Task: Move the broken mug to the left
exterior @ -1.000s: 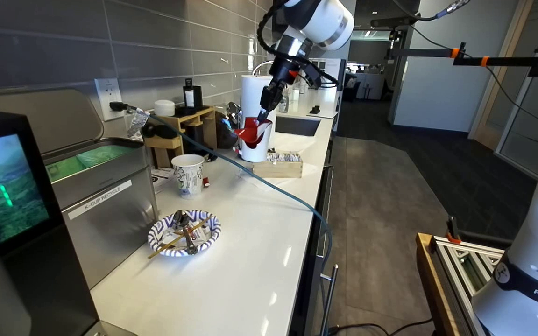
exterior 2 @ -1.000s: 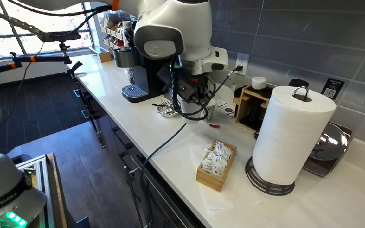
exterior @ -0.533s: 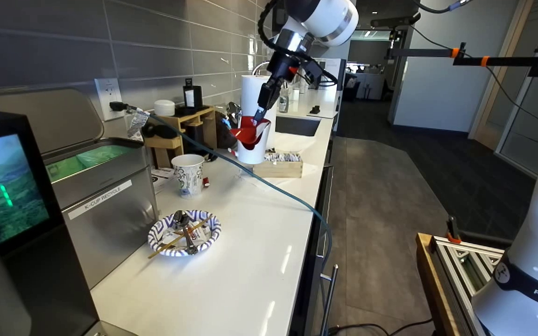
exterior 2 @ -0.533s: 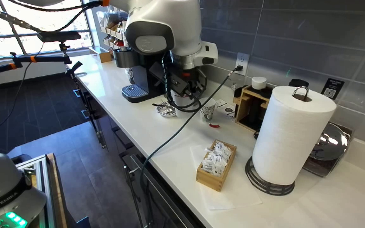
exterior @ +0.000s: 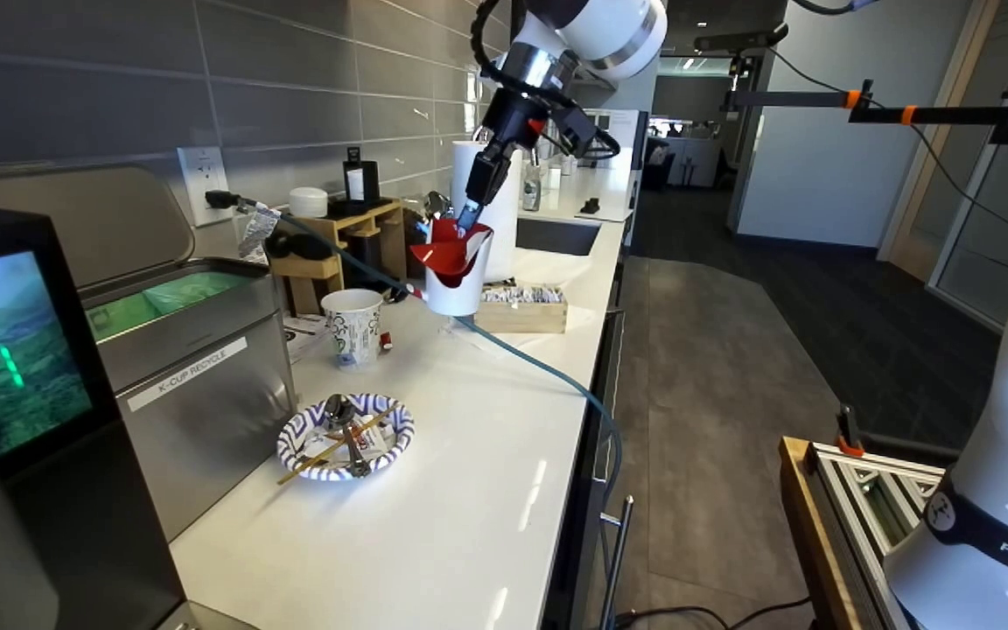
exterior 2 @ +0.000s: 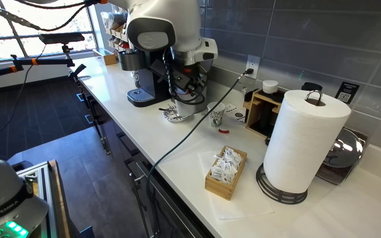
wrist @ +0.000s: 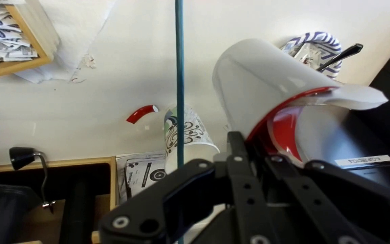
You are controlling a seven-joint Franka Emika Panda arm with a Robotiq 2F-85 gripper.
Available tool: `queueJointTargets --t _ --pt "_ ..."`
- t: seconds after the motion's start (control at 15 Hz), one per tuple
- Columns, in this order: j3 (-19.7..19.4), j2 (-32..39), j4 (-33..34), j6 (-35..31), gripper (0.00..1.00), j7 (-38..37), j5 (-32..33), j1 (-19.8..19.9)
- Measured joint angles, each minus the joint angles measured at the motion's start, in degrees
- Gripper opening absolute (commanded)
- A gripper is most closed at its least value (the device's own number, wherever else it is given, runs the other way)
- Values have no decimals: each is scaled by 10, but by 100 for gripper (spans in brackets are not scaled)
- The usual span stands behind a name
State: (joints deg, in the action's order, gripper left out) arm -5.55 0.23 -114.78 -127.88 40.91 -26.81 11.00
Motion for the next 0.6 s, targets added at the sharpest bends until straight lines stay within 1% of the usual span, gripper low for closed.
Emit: queueJointTargets --t 0.47,0.53,0.6 --pt "11 0 4 0 2 0 0 -39" --pt "13 1 6 0 7 0 0 -43" --pt "14 1 7 0 7 -1 0 -46"
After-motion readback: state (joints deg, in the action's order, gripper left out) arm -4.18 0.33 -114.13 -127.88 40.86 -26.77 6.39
